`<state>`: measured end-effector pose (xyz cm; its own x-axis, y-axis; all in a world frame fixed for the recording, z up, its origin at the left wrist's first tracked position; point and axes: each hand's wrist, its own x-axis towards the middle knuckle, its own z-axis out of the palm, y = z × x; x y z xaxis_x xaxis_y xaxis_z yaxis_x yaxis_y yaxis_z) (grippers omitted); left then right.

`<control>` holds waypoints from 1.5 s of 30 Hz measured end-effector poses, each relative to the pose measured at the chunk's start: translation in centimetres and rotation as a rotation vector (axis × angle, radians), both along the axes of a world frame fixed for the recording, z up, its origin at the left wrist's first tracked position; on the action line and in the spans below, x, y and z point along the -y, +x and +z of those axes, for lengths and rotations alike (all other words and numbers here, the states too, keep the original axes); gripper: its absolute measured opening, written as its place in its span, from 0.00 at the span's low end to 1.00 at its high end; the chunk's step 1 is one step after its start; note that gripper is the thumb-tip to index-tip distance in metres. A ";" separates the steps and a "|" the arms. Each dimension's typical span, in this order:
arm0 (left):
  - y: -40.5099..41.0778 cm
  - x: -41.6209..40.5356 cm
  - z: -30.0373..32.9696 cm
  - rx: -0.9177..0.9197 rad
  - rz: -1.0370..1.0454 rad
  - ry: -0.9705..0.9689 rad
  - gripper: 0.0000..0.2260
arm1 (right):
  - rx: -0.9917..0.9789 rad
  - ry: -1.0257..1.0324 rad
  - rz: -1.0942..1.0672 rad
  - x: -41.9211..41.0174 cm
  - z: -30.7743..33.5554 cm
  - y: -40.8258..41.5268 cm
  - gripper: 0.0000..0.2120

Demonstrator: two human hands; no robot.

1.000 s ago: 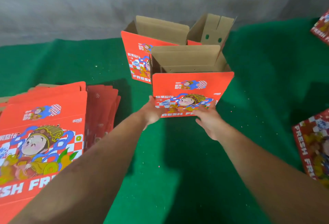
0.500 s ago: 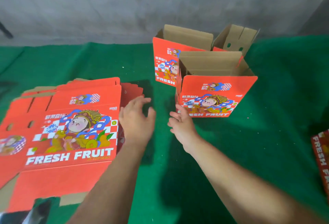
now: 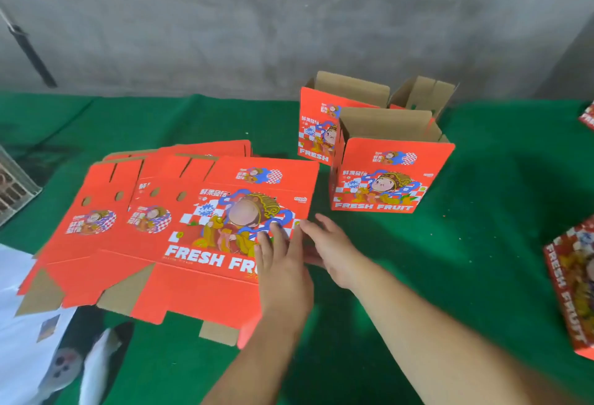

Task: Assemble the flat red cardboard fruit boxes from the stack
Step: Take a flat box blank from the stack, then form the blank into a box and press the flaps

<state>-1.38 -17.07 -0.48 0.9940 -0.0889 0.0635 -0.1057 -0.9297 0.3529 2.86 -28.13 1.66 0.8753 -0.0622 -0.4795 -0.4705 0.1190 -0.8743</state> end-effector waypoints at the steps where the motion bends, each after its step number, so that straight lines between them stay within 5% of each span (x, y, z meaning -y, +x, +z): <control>1: -1.0 1.0 0.5 0.013 -0.060 -0.057 0.35 | 0.028 0.056 -0.034 0.4 0.4 -0.4 0.14; 6: -2.7 1.7 3.3 0.076 -0.320 -0.601 0.26 | 0.158 0.247 -0.272 6.3 1.7 -2.6 0.10; 9: -0.5 -2.2 2.8 0.199 -0.033 -0.491 0.25 | 0.184 0.228 -0.359 11.4 2.2 -4.6 0.11; 13: 3.0 -8.6 1.7 -0.146 0.483 -0.584 0.39 | 0.122 0.235 -0.419 15.4 2.4 -6.9 0.12; 16: 4.1 -9.6 1.8 -0.296 0.369 -0.781 0.43 | 0.123 0.221 -0.485 17.3 2.3 -8.4 0.12; 19: 3.2 -8.6 1.8 -0.303 0.354 -0.744 0.49 | 0.089 0.098 -0.582 18.5 2.6 -9.7 0.14; 24: 0.9 -6.7 2.4 -0.331 0.070 -0.820 0.43 | -0.067 -0.066 -0.693 20.2 3.9 -10.7 0.26; 30: -2.0 -2.2 3.1 -0.703 -0.058 -0.968 0.52 | -0.118 -0.108 -0.259 17.8 3.0 -11.7 0.12; 35: -3.1 -1.0 3.5 -0.621 -0.043 -1.197 0.57 | -0.122 -0.229 -0.212 17.0 3.6 -12.7 0.25; 38: -4.0 0.4 4.2 -0.639 -0.164 -1.413 0.52 | -0.119 -0.221 -0.137 16.1 4.5 -13.3 0.47; 40: -5.0 2.4 4.4 -0.547 -0.346 -1.328 0.44 | -0.124 -0.232 -0.078 15.1 4.8 -13.1 0.59; 45: -6.5 4.9 4.5 -0.277 -0.366 -1.316 0.38 | -0.058 -0.419 -0.141 11.9 4.6 -12.9 0.52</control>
<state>-7.87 -21.95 3.97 0.9213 -0.3729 0.1099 -0.0515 0.1629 0.9853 -10.08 -40.07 6.23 0.8167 -0.3788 -0.4353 -0.5246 -0.1734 -0.8335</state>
